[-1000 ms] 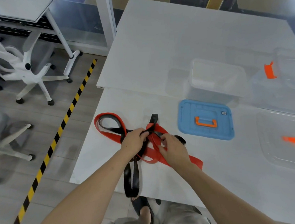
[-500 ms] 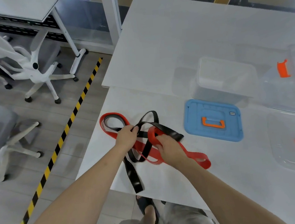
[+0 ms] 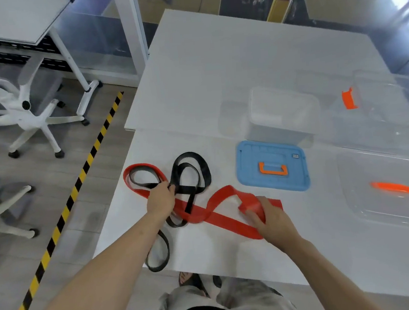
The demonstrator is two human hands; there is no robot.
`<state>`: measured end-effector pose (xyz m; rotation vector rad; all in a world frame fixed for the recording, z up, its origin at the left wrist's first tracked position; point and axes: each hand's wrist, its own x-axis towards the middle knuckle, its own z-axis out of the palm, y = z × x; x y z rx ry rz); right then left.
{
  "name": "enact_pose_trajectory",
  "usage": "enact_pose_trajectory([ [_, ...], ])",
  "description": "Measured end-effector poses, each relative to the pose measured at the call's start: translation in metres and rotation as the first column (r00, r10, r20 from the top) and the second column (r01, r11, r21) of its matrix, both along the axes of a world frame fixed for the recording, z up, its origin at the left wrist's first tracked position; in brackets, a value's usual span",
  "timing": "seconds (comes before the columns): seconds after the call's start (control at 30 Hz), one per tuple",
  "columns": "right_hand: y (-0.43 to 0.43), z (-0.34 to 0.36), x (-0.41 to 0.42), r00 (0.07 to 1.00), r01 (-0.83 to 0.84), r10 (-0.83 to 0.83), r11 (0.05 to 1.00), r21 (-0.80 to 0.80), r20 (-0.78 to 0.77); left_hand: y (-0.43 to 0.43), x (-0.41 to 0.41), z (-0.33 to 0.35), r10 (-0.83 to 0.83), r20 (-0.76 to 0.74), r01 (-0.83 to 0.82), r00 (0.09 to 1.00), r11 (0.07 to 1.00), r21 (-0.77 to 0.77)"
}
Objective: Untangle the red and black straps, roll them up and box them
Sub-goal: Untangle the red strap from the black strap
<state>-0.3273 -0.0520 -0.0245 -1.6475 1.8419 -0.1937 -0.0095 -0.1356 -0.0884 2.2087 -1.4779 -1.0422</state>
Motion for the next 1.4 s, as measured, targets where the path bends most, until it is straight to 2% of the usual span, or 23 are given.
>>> enact_pose_trajectory([
  [0.17,0.006,-0.037,0.002,0.943,-0.171,0.223,0.962,0.215,-0.246,0.012,0.003,0.003,0.006,-0.041,-0.007,0.999,0.999,-0.031],
  [0.23,0.004,-0.046,0.008,0.921,-0.171,0.228,0.965,0.199,-0.316,0.018,0.005,0.003,-0.055,-0.028,0.053,0.998,0.996,-0.067],
  [0.33,-0.002,-0.051,0.022,0.908,-0.094,0.117,0.993,0.075,-0.402,0.030,0.009,-0.001,-0.136,0.021,0.137,0.991,0.987,-0.080],
  [0.37,-0.005,-0.052,0.028,0.905,-0.094,0.103,0.995,0.041,-0.413,0.034,0.011,-0.004,-0.152,0.027,0.154,0.988,0.985,-0.072],
  [0.43,-0.013,-0.053,0.041,0.870,-0.236,0.211,0.972,-0.001,-0.446,0.043,0.013,-0.010,-0.201,0.101,0.210,0.974,0.974,-0.088],
  [0.57,-0.037,-0.068,0.078,0.710,-0.620,0.558,0.784,-0.007,-0.430,0.058,0.014,-0.017,-0.220,0.205,0.245,0.954,0.964,-0.106],
  [0.67,-0.050,-0.077,0.107,0.710,-0.636,0.626,0.767,0.087,-0.322,0.072,0.012,-0.020,-0.200,0.211,0.220,0.957,0.973,-0.073],
  [0.8,-0.057,-0.089,0.122,0.650,-0.663,0.635,0.743,0.097,-0.417,0.088,0.017,-0.041,-0.241,0.322,0.258,0.916,0.966,-0.012],
  [0.9,-0.062,-0.098,0.123,0.609,-0.674,0.637,0.730,0.114,-0.474,0.091,0.020,-0.049,-0.207,0.332,0.219,0.921,0.976,0.000],
  [1.17,-0.068,-0.092,0.135,0.665,-0.586,0.609,0.785,0.204,-0.432,0.089,0.019,-0.047,-0.147,0.268,0.141,0.952,0.989,0.043],
  [1.27,-0.072,-0.080,0.131,0.701,-0.573,0.597,0.797,0.190,-0.389,0.087,0.019,-0.044,-0.134,0.270,0.125,0.953,0.991,0.050],
  [1.4,-0.083,-0.050,0.116,0.745,-0.582,0.589,0.803,0.127,-0.312,0.082,0.023,-0.036,-0.115,0.288,0.145,0.951,0.986,-0.087],
])
